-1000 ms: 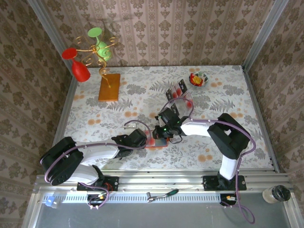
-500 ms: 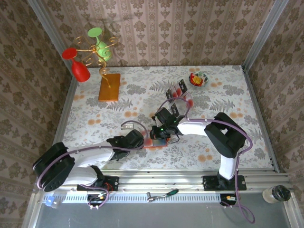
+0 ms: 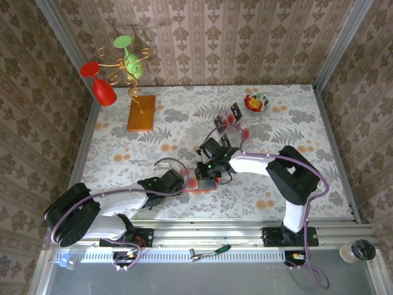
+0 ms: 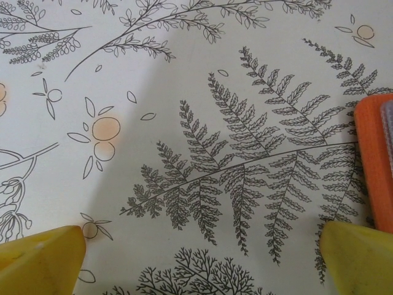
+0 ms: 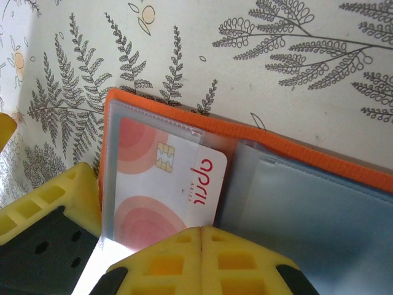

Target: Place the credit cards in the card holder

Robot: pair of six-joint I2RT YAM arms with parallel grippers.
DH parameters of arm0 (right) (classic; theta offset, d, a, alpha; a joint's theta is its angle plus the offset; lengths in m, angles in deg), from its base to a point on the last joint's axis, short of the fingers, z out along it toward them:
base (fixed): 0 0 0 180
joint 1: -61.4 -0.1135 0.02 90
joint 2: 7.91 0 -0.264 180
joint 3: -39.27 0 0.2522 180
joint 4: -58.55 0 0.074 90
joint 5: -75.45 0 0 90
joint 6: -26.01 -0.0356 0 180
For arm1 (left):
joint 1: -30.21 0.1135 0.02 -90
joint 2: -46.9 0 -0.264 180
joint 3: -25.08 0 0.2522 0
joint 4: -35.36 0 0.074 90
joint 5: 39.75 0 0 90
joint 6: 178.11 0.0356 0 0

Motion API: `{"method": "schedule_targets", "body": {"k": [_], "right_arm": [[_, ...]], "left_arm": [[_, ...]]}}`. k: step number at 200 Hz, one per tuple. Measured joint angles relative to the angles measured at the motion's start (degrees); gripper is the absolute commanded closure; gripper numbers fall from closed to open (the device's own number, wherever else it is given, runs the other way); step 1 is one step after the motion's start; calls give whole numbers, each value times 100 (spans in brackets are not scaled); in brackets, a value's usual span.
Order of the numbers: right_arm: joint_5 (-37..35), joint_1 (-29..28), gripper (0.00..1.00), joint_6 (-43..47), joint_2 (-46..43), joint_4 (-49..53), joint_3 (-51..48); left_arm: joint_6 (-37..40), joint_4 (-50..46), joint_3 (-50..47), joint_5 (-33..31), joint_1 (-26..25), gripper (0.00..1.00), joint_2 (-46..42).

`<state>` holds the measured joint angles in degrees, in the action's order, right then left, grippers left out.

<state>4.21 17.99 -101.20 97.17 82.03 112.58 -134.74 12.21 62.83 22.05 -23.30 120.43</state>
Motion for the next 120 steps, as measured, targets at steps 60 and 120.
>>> {"method": "schedule_targets", "body": {"k": [60, 120], "right_arm": [[-9, -26, 94, 0, 66, -4, 94], [-4, -116, 94, -4, 291, -17, 256]], "left_arm": [[-11, 55, 0, -2, 0, 0, 24], [-11, 94, 0, -11, 0, 0, 39]]}}
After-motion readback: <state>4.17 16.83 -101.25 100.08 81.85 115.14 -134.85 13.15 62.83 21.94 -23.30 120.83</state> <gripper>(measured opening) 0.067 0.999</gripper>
